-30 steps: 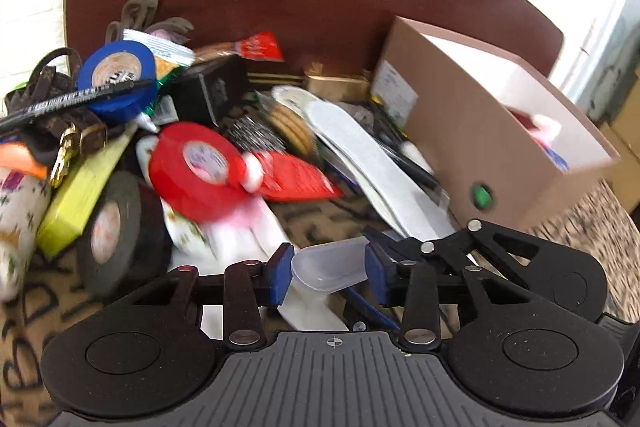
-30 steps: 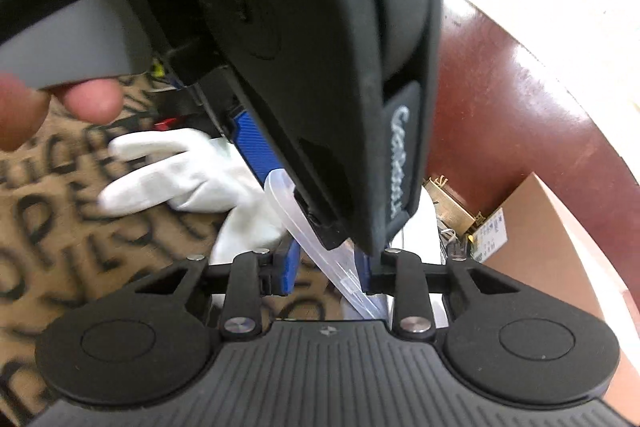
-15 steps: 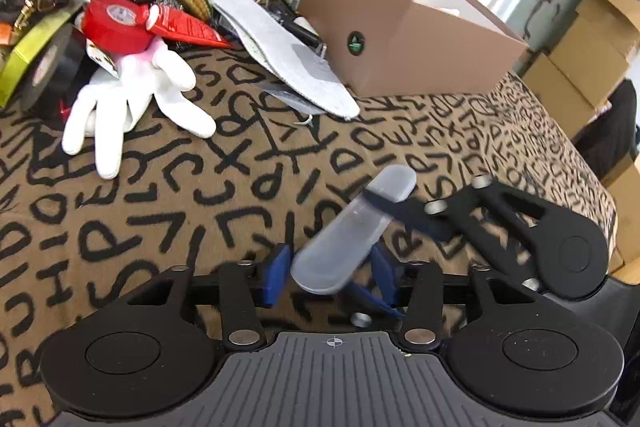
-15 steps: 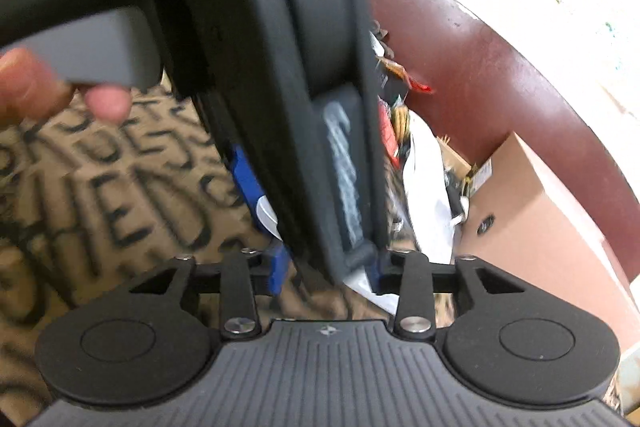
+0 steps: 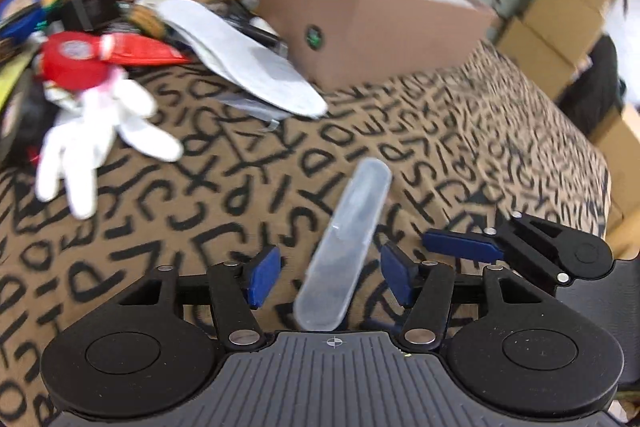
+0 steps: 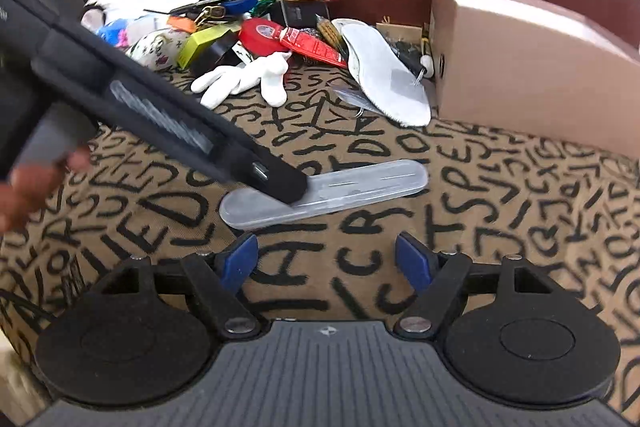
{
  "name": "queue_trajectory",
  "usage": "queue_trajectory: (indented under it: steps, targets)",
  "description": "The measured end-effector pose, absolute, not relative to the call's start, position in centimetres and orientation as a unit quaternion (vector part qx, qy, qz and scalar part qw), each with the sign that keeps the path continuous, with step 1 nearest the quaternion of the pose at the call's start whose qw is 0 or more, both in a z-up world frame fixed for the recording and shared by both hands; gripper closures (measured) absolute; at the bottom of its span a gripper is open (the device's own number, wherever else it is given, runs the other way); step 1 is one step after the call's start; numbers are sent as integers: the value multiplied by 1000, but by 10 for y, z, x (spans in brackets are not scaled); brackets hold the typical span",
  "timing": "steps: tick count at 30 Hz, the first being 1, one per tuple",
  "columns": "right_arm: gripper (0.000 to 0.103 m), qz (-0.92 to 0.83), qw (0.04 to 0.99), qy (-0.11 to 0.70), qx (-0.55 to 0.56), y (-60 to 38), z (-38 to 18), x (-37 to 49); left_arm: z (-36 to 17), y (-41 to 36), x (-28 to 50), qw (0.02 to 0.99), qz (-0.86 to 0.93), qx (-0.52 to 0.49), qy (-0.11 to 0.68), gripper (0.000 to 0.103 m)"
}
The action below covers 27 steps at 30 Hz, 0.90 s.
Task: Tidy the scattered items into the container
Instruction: 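Grasp the clear case with the right gripper beside the left and lift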
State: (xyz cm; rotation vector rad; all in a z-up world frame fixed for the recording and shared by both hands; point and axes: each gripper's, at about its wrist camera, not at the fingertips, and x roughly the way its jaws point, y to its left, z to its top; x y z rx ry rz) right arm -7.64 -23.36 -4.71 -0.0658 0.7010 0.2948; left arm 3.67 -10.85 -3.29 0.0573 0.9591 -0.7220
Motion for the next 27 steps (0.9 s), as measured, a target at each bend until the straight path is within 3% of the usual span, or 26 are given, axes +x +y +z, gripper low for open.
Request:
queue_trajectory:
  steps: [7, 8, 10, 11, 13, 16, 20, 27]
  targets:
    - [13, 154, 929, 336, -24, -211, -55, -49, -39, -105, 35, 808, -358, 18, 467, 48]
    - [12, 159, 930, 331, -27, -207, -55, -47, -39, -103, 36, 804, -363, 9, 471, 55]
    - [12, 177, 931, 316, -48, -198, -56, -45, -39, -96, 35, 801, -365, -8, 474, 59]
    - [15, 189, 930, 307, -70, -192, -56, -46, -39, -94, 36, 798, -367, -14, 477, 54]
    - [19, 201, 929, 291, -107, -186, -58, -51, -40, -92, 35, 794, -368, -24, 483, 53]
    - [20, 202, 928, 296, -100, -193, -57, -52, -41, -93, 36, 802, -354, -30, 480, 49]
    - [21, 185, 930, 309, -77, -210, -57, -48, -40, -90, 44, 811, -336, -56, 475, 34]
    - [43, 165, 934, 311, -66, -214, -57, -37, -40, -98, 64, 814, -296, -81, 493, 20]
